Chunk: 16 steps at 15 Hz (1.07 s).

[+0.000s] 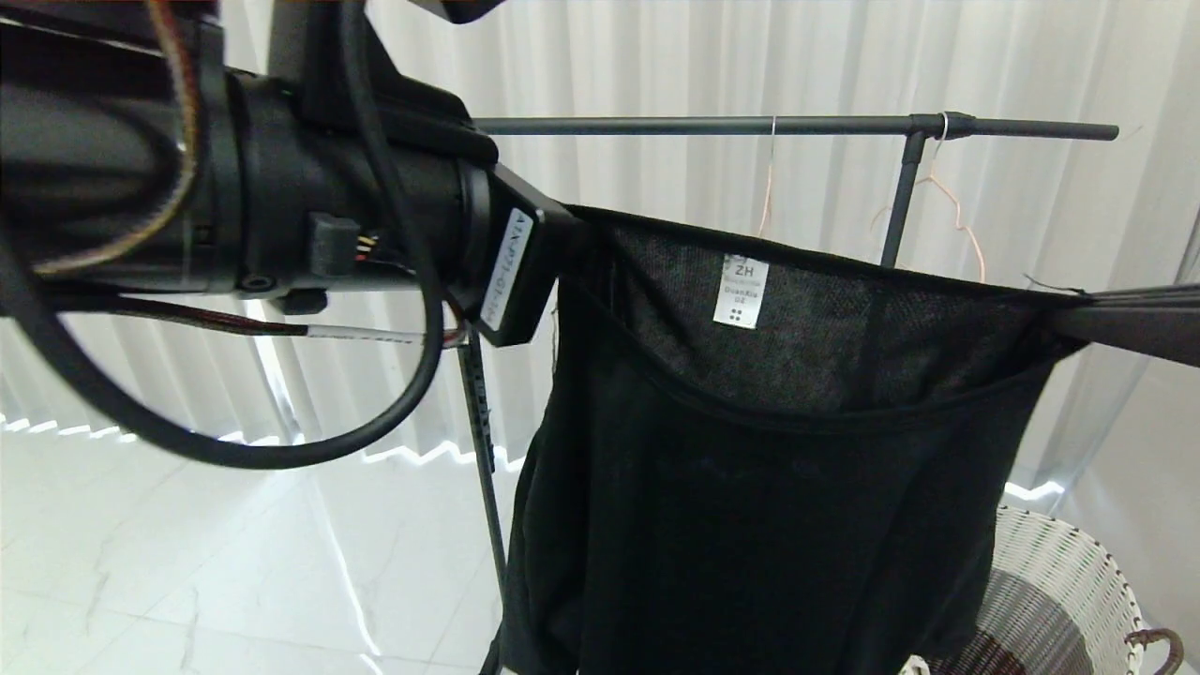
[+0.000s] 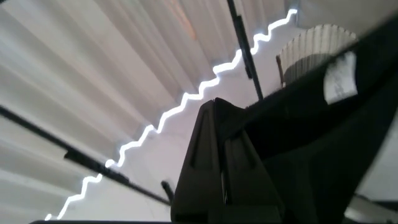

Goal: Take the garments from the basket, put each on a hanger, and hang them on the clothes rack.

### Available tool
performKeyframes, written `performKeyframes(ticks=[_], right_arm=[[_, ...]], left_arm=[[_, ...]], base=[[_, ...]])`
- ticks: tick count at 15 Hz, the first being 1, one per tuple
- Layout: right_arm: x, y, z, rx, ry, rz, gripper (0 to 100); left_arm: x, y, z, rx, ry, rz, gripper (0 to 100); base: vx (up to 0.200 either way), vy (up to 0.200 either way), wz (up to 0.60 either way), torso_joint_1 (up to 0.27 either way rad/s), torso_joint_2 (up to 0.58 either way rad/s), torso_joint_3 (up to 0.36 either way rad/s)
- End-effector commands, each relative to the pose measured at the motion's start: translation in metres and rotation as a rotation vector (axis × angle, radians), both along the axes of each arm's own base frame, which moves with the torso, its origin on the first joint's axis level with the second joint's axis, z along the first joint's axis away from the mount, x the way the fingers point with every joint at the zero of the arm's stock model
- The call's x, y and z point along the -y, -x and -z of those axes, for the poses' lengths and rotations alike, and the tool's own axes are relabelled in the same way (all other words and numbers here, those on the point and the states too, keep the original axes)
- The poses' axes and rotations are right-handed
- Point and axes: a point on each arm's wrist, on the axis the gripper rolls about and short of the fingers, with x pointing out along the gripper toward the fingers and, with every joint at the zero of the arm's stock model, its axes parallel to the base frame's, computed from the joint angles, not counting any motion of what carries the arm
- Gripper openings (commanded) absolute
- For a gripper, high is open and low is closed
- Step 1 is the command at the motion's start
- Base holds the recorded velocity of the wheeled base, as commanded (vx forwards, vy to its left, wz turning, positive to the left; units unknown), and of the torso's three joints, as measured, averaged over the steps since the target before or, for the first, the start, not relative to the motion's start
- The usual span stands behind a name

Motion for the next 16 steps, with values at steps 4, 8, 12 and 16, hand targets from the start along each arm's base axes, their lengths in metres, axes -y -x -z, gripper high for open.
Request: performKeyframes(ticks=[4, 8, 12, 16], right_arm=[[0.008, 0.025, 0.004, 0.0, -0.01, -0.144, 0], [0.003, 0.024, 0.006, -0.006, -0.001, -0.159, 0], [0.003, 0.024, 0.006, -0.006, -0.001, -0.156, 0], [-0.005, -0.003, 0.004, 0.011, -0.014, -0.012, 0]], left_arm=[[0.034, -0.029, 0.013, -0.021, 0.011, 0.066, 0], [0.035, -0.031, 0.013, -0.026, 0.015, 0.077, 0], [0.034, -0.031, 0.012, -0.025, 0.016, 0.074, 0], [0.02, -0.02, 0.001, -0.046, 0.086, 0.045, 0]], base=[[0.0, 0.0, 0.0, 0.0, 0.0, 0.0], [0.0, 0.0, 0.0, 0.0, 0.0, 0.0], [0.0, 0.0, 0.0, 0.0, 0.0, 0.0], [0.0, 0.0, 0.0, 0.0, 0.0, 0.0]])
